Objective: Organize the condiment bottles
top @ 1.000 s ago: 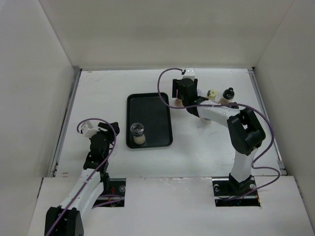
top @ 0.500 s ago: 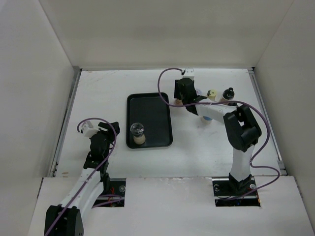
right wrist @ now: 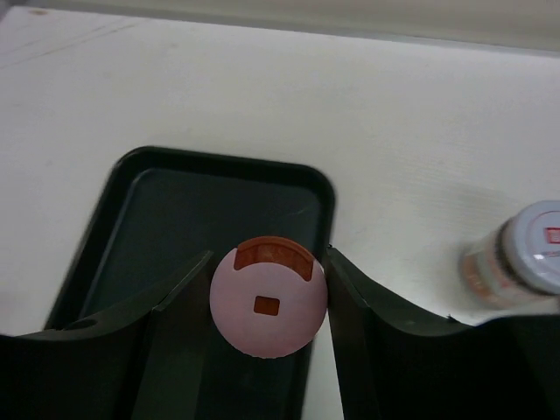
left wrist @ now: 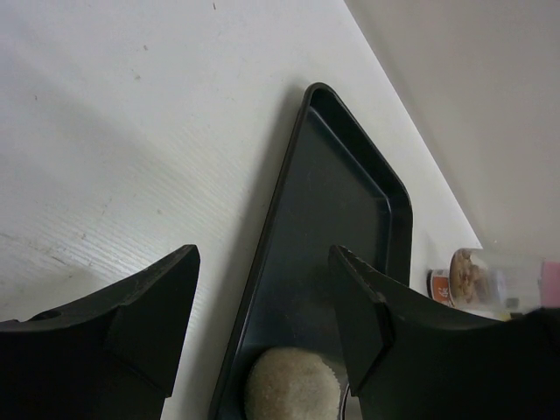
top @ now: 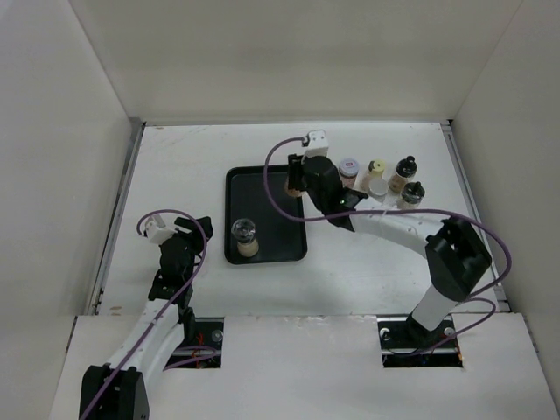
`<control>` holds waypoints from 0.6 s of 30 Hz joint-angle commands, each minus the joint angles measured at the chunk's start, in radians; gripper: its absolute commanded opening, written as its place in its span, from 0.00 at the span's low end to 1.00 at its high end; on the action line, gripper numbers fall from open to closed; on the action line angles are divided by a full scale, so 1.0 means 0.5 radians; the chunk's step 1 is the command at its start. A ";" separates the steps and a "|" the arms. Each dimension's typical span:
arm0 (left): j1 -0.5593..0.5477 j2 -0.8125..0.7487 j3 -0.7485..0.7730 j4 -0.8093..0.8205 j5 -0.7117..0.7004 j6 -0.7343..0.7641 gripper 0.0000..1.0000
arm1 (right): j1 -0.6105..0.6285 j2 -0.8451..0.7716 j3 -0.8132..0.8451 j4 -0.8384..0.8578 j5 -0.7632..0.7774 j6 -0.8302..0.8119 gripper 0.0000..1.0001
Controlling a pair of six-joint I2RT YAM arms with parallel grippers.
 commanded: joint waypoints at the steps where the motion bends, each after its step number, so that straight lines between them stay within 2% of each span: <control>1: 0.008 0.020 -0.017 0.108 0.016 0.009 0.59 | 0.175 -0.067 -0.118 0.108 0.021 0.039 0.40; 10: 0.020 0.005 -0.033 0.127 0.038 0.000 0.59 | 0.595 0.019 -0.204 0.118 0.021 0.171 0.40; 18: 0.021 0.032 -0.024 0.133 0.029 -0.004 0.59 | 0.743 0.129 -0.247 0.059 0.064 0.294 0.42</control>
